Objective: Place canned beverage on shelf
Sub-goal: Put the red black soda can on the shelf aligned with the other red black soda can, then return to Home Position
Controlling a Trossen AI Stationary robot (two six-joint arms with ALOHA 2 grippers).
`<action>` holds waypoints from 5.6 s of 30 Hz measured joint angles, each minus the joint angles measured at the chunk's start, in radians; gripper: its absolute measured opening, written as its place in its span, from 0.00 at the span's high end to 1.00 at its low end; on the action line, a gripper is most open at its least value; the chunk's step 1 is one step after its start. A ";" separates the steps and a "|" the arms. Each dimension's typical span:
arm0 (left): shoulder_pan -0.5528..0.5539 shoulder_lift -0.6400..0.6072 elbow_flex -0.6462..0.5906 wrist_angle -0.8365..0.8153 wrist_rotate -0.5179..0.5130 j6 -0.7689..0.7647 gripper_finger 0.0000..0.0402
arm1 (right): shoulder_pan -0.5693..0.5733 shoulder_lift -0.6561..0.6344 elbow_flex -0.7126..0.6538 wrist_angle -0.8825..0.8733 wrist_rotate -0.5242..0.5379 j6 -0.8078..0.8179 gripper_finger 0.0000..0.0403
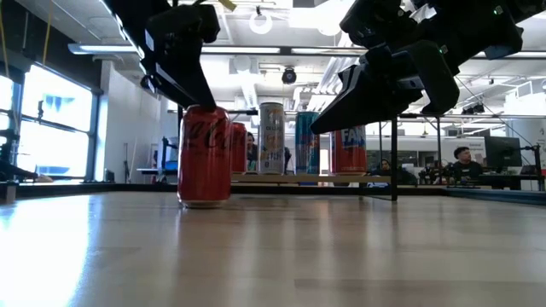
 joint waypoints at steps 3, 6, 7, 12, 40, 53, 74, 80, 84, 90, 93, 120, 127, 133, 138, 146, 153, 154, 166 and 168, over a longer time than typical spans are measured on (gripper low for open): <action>0.019 -0.022 -0.003 -0.007 0.017 0.015 0.44 | 0.000 0.000 0.000 0.000 0.000 0.000 1.00; 0.044 -0.046 0.001 -0.038 0.026 0.026 0.44 | 0.000 0.000 0.000 0.000 0.000 0.000 1.00; 0.052 -0.053 0.010 -0.053 0.026 0.031 0.44 | 0.000 0.000 0.000 0.000 0.000 0.000 1.00; 0.096 -0.071 0.063 -0.062 0.032 0.077 0.44 | 0.000 0.000 0.000 0.000 0.000 -0.002 1.00; 0.605 -0.063 0.171 0.014 0.198 0.434 0.44 | 0.000 0.000 0.000 0.000 0.000 -0.008 1.00; 0.701 0.003 0.171 0.038 0.264 0.485 0.44 | 0.000 0.000 0.000 0.000 0.000 -0.008 1.00; 0.718 0.007 0.165 0.085 0.294 0.485 0.39 | 0.000 0.000 0.000 0.000 0.000 -0.007 1.00; 0.719 0.007 0.165 0.108 0.272 0.485 0.39 | 0.000 0.000 0.000 -0.001 0.000 -0.007 1.00; 0.719 0.007 0.165 0.103 0.273 0.485 0.39 | 0.000 0.000 0.000 0.000 0.000 -0.007 1.00; 0.719 0.007 0.164 0.102 0.279 0.493 0.39 | 0.000 0.000 0.000 0.000 0.000 -0.010 1.00; 0.719 0.016 0.164 0.101 0.279 0.503 0.39 | 0.000 0.000 0.000 -0.001 0.000 -0.015 1.00; 0.722 0.075 0.168 0.089 0.307 0.531 0.39 | 0.000 0.000 0.000 0.000 0.000 -0.021 1.00; 0.752 0.077 0.177 0.079 0.332 0.475 0.39 | 0.000 0.000 0.000 0.000 0.000 -0.021 1.00; 0.756 0.077 0.181 0.077 0.357 0.486 0.35 | 0.000 0.000 0.000 0.000 0.000 -0.022 1.00; 0.756 0.078 0.181 0.072 0.362 0.496 0.25 | 0.000 0.000 0.000 0.000 0.000 -0.022 1.00; 0.756 0.076 0.180 0.069 0.293 0.504 0.21 | 0.000 0.000 0.000 0.000 0.000 -0.022 1.00; 0.755 0.022 0.180 0.079 0.282 0.518 0.21 | 0.000 0.000 0.000 0.000 0.000 -0.023 1.00; 0.755 0.011 0.180 0.077 0.282 0.518 0.21 | 0.000 0.000 0.000 0.000 0.000 -0.023 1.00; 0.620 -0.212 0.013 0.144 0.226 0.492 0.36 | 0.008 0.000 0.000 0.005 0.034 -0.110 1.00; 0.547 -0.268 -0.077 0.228 0.206 0.492 0.43 | 0.008 0.000 0.000 0.012 0.059 -0.119 1.00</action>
